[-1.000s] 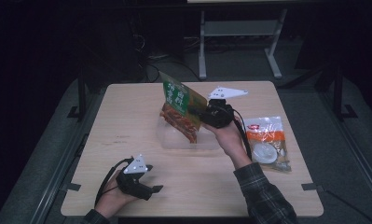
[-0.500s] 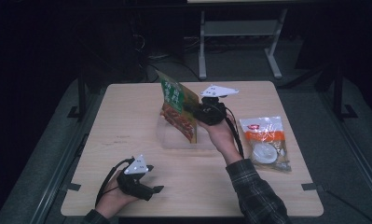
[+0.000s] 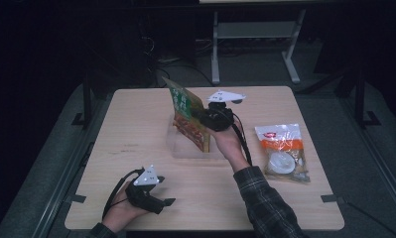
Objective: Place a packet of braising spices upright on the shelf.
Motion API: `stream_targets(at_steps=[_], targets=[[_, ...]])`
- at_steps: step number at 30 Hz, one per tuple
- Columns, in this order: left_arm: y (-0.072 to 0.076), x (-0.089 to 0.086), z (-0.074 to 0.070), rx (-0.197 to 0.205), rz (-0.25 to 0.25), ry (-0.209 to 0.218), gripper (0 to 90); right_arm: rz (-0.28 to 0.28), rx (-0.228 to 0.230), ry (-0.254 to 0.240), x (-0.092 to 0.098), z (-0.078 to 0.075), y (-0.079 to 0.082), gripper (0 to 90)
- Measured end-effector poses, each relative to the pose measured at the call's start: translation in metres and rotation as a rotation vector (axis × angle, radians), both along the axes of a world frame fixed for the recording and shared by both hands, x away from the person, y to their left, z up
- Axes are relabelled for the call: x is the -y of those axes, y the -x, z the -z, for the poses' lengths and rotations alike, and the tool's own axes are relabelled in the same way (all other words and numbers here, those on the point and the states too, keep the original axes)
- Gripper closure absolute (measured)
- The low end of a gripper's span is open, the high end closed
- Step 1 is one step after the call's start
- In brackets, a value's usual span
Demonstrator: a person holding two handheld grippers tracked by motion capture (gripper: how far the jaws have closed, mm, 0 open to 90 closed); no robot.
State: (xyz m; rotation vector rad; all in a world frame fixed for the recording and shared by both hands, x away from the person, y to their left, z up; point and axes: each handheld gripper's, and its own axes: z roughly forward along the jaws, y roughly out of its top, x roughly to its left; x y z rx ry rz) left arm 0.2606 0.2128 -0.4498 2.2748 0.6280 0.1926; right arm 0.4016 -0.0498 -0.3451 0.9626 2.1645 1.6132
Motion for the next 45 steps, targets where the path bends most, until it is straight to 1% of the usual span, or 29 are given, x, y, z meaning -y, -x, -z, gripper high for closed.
stream_targets(at_steps=[6, 7, 9, 17, 22, 26, 31, 34, 35, 39, 41, 42, 45], targets=[[0.000, 0.000, 0.000, 0.003, 0.010, -0.007, 16.2, -0.006, 0.001, 0.011, -0.006, 0.004, -0.002, 88.9], [0.000, 0.000, 0.000, 0.001, 0.007, -0.001, 16.2, -0.008, 0.000, 0.015, -0.006, 0.005, -0.002, 88.9], [0.000, 0.000, 0.000, -0.001, 0.008, -0.003, 16.2, -0.017, 0.006, 0.016, -0.007, 0.006, -0.003, 88.9], [0.000, 0.000, 0.000, 0.000, 0.008, -0.006, 16.2, -0.027, 0.000, 0.026, -0.010, 0.011, -0.005, 88.6], [0.000, 0.000, 0.000, 0.002, 0.013, -0.013, 16.2, -0.027, -0.013, 0.021, -0.010, 0.014, -0.005, 88.5], [0.000, 0.000, 0.000, 0.001, 0.014, -0.014, 16.2, -0.036, -0.025, 0.046, -0.012, 0.018, -0.004, 88.2], [0.001, 0.002, 0.002, -0.006, 0.010, -0.010, 16.2, -0.044, -0.031, 0.046, -0.013, 0.022, -0.003, 87.6], [0.001, 0.002, 0.002, -0.010, 0.011, -0.010, 16.2, -0.046, -0.035, 0.050, -0.012, 0.022, -0.002, 87.2], [0.001, 0.002, 0.002, -0.008, 0.016, -0.016, 16.2, -0.051, -0.038, 0.051, -0.012, 0.023, -0.002, 85.9], [0.001, 0.002, 0.002, -0.008, 0.015, -0.016, 16.2, -0.065, -0.047, 0.067, -0.011, 0.023, -0.001, 82.8], [0.001, 0.002, 0.002, -0.009, 0.013, -0.017, 16.2, -0.076, -0.051, 0.069, -0.009, 0.020, 0.001, 81.5], [0.001, 0.003, 0.003, -0.010, 0.009, -0.011, 16.2, -0.083, -0.049, 0.075, -0.008, 0.019, 0.003, 81.0], [0.000, 0.003, 0.003, -0.008, 0.011, -0.014, 16.2, -0.094, -0.043, 0.094, -0.003, 0.015, 0.008, 80.4]])
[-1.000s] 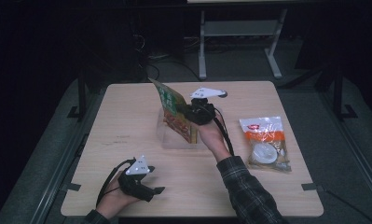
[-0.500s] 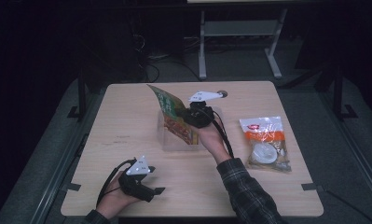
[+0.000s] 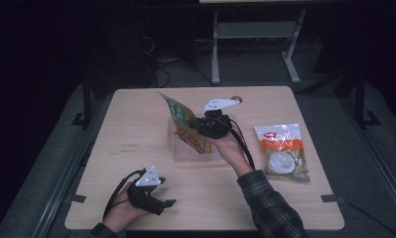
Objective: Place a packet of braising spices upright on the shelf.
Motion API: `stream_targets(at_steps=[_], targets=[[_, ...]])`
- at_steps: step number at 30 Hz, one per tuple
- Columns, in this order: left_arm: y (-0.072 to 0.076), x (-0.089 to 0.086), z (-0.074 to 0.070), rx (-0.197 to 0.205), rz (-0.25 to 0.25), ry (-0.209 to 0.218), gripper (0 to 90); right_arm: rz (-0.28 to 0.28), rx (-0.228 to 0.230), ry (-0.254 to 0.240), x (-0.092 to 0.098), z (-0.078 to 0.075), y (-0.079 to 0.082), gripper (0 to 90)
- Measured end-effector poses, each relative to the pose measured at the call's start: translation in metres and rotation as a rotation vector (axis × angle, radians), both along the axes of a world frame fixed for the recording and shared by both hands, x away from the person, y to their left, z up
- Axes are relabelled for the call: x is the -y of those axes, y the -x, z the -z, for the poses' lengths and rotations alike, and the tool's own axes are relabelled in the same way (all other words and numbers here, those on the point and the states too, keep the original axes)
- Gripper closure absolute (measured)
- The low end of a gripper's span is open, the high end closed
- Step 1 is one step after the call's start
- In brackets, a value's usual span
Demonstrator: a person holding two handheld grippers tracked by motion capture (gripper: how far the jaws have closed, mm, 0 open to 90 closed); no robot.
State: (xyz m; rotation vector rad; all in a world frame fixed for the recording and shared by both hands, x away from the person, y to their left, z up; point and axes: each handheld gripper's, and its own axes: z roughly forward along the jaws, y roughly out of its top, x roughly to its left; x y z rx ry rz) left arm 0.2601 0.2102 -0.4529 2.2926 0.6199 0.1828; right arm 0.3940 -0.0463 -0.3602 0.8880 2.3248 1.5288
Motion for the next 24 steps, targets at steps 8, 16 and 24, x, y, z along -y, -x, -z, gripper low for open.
stream_targets(at_steps=[8, 16, 24], targets=[[0.000, 0.001, 0.000, 0.001, 0.003, -0.009, 16.2, -0.010, -0.002, 0.043, 0.005, 0.002, 0.009, 88.4], [-0.001, 0.001, 0.001, 0.009, 0.006, -0.019, 16.2, -0.005, -0.007, 0.037, 0.009, 0.008, 0.018, 86.0], [-0.001, 0.000, 0.002, -0.010, -0.003, -0.015, 16.2, -0.034, -0.022, 0.072, 0.011, 0.003, 0.024, 60.9]])
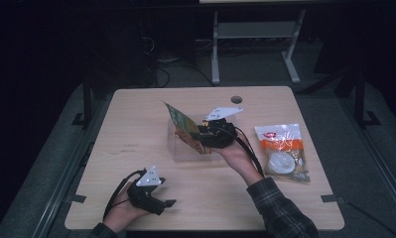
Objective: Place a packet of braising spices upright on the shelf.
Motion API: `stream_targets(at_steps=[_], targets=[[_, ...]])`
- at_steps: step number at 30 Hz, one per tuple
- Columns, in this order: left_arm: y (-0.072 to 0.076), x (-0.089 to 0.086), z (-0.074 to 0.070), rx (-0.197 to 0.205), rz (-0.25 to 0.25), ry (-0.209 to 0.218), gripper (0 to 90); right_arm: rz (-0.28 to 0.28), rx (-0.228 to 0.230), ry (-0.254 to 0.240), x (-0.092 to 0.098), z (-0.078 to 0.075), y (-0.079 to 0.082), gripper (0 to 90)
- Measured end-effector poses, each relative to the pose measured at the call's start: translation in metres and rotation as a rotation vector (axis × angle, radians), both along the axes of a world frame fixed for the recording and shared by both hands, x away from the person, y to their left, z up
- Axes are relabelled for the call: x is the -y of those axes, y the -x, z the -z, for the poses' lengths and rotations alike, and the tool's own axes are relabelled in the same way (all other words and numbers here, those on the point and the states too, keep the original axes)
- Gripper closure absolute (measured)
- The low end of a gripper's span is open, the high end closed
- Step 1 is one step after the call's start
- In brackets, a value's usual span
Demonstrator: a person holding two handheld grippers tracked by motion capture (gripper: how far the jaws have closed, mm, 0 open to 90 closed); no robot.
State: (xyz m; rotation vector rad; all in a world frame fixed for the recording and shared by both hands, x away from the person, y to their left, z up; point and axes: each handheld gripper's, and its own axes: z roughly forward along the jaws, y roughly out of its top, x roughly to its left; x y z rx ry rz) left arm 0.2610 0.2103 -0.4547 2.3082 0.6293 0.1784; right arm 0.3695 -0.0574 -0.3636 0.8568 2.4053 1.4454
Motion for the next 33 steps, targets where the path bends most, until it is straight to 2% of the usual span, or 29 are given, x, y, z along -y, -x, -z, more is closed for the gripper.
stream_targets(at_steps=[4, 6, 16, 20, 25, 26, 33], targets=[[-0.001, -0.001, -0.001, 0.005, 0.004, -0.007, 16.2, -0.014, 0.002, 0.040, 0.009, -0.004, 0.010, 50.8], [-0.001, -0.001, -0.001, 0.009, 0.003, -0.004, 16.2, -0.019, 0.001, 0.049, 0.016, -0.006, 0.015, 49.4], [-0.001, 0.001, 0.000, -0.004, 0.002, 0.000, 16.2, -0.042, 0.007, 0.028, 0.053, -0.004, 0.044, 46.4], [-0.001, 0.001, 0.000, -0.009, -0.001, 0.004, 16.2, -0.052, -0.004, 0.022, 0.062, 0.004, 0.053, 45.4], [-0.001, 0.000, 0.000, -0.006, 0.001, 0.003, 16.2, -0.062, -0.006, 0.047, 0.069, 0.015, 0.063, 43.3], [-0.001, 0.000, 0.000, -0.007, 0.000, 0.003, 16.2, -0.063, -0.017, 0.064, 0.072, 0.020, 0.067, 42.2], [0.000, 0.001, 0.000, -0.012, 0.002, 0.000, 16.2, -0.087, -0.056, 0.084, 0.084, 0.038, 0.077, 41.7]])
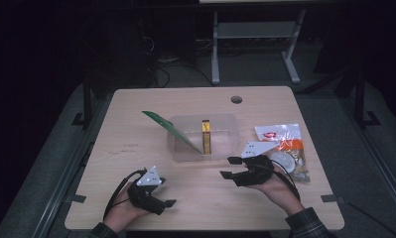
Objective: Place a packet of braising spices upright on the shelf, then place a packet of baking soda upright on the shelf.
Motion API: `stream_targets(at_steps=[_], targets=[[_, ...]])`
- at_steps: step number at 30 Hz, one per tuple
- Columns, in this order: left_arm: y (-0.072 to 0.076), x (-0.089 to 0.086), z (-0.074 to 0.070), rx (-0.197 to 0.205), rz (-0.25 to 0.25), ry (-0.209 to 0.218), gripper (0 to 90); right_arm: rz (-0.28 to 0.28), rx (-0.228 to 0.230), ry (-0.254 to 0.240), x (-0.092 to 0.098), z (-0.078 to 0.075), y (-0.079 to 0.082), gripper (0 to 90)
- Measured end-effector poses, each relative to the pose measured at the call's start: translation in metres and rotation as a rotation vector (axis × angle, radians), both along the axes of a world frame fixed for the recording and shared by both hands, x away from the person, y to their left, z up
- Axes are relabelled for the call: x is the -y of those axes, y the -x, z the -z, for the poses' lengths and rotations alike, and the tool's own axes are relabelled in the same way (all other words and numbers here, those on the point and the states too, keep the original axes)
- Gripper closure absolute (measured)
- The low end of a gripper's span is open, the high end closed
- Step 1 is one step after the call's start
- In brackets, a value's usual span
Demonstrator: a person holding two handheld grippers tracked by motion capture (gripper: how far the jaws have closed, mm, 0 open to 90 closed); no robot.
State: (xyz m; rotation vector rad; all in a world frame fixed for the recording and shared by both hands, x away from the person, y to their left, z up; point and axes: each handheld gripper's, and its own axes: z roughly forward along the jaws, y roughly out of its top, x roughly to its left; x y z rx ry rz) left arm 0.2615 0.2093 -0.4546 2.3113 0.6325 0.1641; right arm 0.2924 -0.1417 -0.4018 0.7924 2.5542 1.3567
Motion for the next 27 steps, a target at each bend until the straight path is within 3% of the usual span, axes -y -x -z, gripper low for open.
stream_targets(at_steps=[6, 11, 19, 27], targets=[[0.001, 0.000, 0.000, 0.005, -0.002, 0.005, 16.2, 0.014, -0.024, 0.022, 0.011, 0.011, 0.008, 41.4], [0.001, 0.001, 0.000, 0.007, -0.002, 0.009, 16.2, 0.059, -0.035, 0.039, 0.028, 0.017, 0.011, 41.1], [0.000, 0.000, 0.000, 0.009, 0.003, 0.002, 16.2, 0.178, -0.026, 0.082, 0.069, 0.026, 0.009, 45.0], [0.000, 0.001, 0.001, 0.006, 0.004, 0.004, 16.2, 0.314, -0.062, 0.097, 0.115, 0.031, -0.006, 58.8]])
